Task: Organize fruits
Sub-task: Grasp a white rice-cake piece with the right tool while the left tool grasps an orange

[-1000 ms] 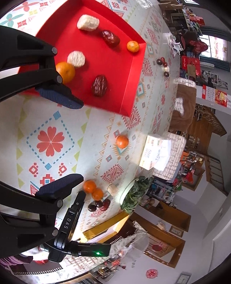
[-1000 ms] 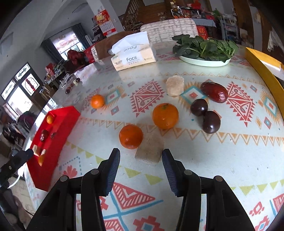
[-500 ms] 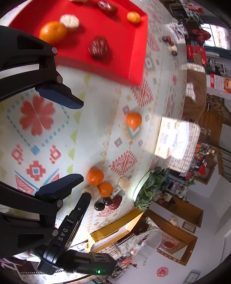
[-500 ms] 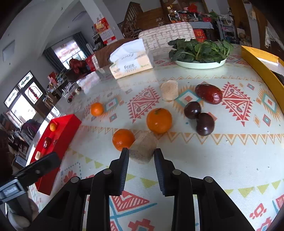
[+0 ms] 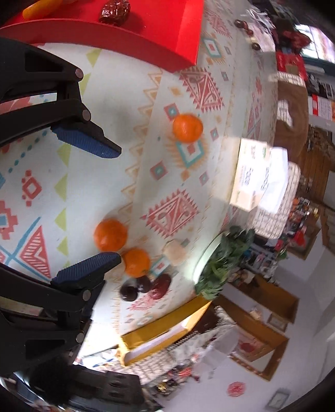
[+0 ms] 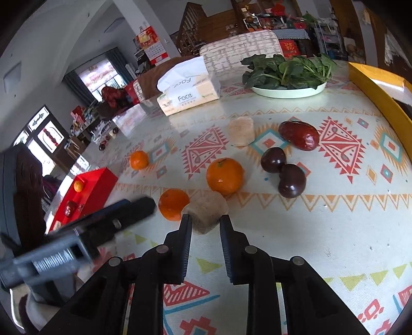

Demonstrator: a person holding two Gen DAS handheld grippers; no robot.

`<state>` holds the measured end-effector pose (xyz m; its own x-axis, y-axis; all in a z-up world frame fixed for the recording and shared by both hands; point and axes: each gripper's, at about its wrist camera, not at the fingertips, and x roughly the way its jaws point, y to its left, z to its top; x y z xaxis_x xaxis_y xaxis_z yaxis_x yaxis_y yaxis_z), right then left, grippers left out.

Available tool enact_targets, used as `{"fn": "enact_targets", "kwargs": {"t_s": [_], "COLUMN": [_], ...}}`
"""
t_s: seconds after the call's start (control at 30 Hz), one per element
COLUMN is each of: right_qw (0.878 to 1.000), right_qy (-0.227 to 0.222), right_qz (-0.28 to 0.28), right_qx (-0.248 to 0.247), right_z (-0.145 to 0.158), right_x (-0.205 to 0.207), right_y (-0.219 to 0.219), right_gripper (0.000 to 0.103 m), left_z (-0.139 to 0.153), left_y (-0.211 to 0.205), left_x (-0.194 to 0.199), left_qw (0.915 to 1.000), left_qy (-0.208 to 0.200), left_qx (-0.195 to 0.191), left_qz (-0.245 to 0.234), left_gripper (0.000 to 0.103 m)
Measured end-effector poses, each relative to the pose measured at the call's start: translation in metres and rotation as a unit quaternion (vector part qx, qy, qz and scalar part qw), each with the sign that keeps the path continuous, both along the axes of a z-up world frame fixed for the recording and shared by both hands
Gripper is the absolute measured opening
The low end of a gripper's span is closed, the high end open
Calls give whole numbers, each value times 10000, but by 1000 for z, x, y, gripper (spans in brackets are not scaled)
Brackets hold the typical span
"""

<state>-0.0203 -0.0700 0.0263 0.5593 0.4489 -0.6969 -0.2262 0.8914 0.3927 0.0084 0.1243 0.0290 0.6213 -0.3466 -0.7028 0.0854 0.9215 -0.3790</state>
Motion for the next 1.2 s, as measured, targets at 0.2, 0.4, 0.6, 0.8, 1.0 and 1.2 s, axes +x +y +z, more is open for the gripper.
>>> {"fn": "enact_targets", "kwargs": {"t_s": [0.2, 0.4, 0.6, 0.8, 1.0, 1.2], "right_qw": [9998, 9994, 9993, 9972, 9959, 9952], "right_qy": [1, 112, 181, 204, 223, 227], "right_qz": [200, 214, -21, -469, -615, -673], "right_qx": [-56, 246, 326, 541, 631, 672], "right_z": [-3, -6, -5, -2, -1, -1], "right_x": [9, 16, 12, 9, 9, 9], "right_y": [13, 8, -2, -28, -37, -39], "right_gripper": [45, 45, 33, 33, 33, 33], "left_z": [-2, 3, 6, 0, -7, -14], "left_y": [11, 11, -2, -33, -46, -54], "left_x": [4, 2, -5, -6, 1, 9], "left_qw": [9995, 9995, 9999, 9979, 9953, 9924], "left_qy": [22, -10, 23, 82, 75, 81], "left_qx": [-278, -206, 89, 541, 864, 1107], "left_qz": [149, 238, 62, -358, -433, -521], "left_gripper": [75, 75, 75, 75, 75, 74]}}
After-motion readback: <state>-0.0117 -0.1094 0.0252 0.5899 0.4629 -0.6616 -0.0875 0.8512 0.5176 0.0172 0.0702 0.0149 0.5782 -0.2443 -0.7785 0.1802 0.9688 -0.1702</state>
